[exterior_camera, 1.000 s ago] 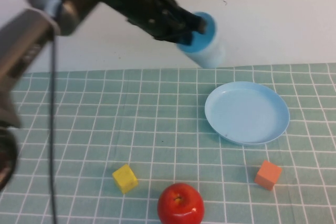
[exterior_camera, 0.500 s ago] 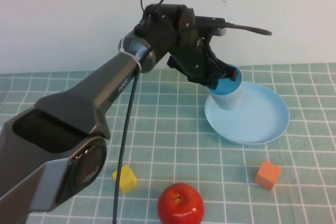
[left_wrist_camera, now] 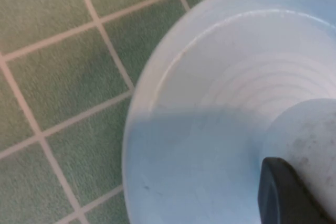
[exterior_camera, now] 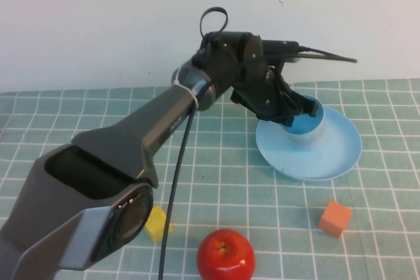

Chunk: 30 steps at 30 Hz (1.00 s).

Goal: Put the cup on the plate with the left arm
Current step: Place the cup on the plate

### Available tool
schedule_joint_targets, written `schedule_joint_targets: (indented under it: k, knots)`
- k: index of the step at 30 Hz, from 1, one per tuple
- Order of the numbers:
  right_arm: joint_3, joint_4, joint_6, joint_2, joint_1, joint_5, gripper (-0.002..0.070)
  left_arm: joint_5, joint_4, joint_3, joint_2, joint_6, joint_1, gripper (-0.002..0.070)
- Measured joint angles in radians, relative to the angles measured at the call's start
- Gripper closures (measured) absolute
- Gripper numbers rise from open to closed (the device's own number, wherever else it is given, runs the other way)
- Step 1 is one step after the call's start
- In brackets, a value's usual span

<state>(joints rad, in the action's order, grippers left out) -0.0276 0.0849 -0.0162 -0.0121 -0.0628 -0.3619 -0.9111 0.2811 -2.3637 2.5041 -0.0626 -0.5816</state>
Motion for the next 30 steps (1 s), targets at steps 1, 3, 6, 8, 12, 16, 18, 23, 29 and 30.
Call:
schedule_joint_targets:
  k: [1, 3, 6, 8, 12, 16, 18, 23, 29, 30]
  knots:
    - [0.000, 0.000, 0.000, 0.000, 0.000, 0.000, 0.0678, -0.002, -0.005, 0.000, 0.005, -0.005, -0.006, 0.0657]
    - [0.000, 0.000, 0.000, 0.000, 0.000, 0.000, 0.0678, -0.006, -0.026, 0.000, 0.015, -0.036, -0.013, 0.0657]
    - [0.000, 0.000, 0.000, 0.000, 0.000, 0.000, 0.0678, -0.008, -0.043, -0.005, 0.017, -0.063, -0.014, 0.0657]
    - [0.000, 0.000, 0.000, 0.000, 0.000, 0.000, 0.0678, -0.007, -0.047, -0.005, 0.017, -0.066, -0.014, 0.0643]
    - [0.000, 0.000, 0.000, 0.000, 0.000, 0.000, 0.0678, -0.007, -0.049, -0.005, 0.019, -0.054, -0.014, 0.0506]
    - [0.000, 0.000, 0.000, 0.000, 0.000, 0.000, 0.0678, -0.005, -0.020, -0.005, 0.020, -0.041, -0.014, 0.0311]
    - [0.000, 0.000, 0.000, 0.000, 0.000, 0.000, 0.0678, -0.001, -0.016, -0.008, 0.020, -0.035, -0.014, 0.0263]
    - [0.000, 0.001, 0.000, 0.000, 0.000, 0.000, 0.0678, -0.022, -0.017, -0.063, 0.021, -0.028, -0.014, 0.0228]
    - [0.000, 0.002, 0.000, 0.000, 0.000, 0.000, 0.0678, -0.062, -0.131, -0.139, -0.044, -0.028, -0.014, 0.0230]
    - [0.000, 0.002, 0.000, 0.000, 0.000, 0.000, 0.0678, -0.072, -0.153, -0.140, -0.061, -0.028, -0.014, 0.0233]
